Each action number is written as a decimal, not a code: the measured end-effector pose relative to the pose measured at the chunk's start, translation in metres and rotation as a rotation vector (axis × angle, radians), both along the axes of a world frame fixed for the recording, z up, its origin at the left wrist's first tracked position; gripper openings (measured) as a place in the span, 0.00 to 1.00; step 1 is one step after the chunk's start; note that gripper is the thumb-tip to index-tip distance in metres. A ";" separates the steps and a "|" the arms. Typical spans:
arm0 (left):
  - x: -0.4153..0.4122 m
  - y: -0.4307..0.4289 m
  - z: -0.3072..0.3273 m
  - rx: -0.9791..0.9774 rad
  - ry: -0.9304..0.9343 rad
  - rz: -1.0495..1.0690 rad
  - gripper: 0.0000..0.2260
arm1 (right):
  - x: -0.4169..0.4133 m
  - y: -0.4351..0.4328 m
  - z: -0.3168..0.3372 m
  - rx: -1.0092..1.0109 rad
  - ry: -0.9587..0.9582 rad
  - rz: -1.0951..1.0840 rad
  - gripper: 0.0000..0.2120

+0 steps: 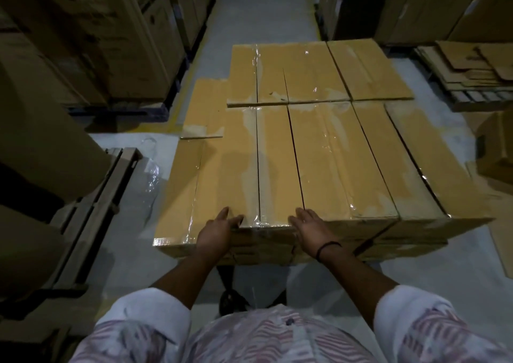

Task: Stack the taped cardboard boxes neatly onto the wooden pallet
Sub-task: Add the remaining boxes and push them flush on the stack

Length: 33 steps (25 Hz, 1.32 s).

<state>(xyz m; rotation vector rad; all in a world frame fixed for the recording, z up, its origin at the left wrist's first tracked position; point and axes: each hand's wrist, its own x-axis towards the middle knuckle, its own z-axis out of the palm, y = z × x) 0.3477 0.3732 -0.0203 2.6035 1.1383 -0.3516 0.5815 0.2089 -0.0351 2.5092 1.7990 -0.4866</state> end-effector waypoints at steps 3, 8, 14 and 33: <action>-0.004 0.002 -0.003 0.018 0.010 -0.036 0.39 | -0.001 0.001 0.004 -0.006 -0.042 0.025 0.26; -0.005 0.012 -0.003 0.038 -0.037 -0.059 0.36 | -0.005 0.007 0.011 0.001 -0.084 0.006 0.24; -0.006 0.023 -0.001 0.074 -0.071 -0.105 0.29 | -0.003 0.017 0.014 -0.028 -0.106 -0.038 0.20; 0.004 0.041 -0.006 0.053 -0.125 -0.069 0.19 | 0.004 0.024 0.014 -0.043 -0.115 -0.054 0.21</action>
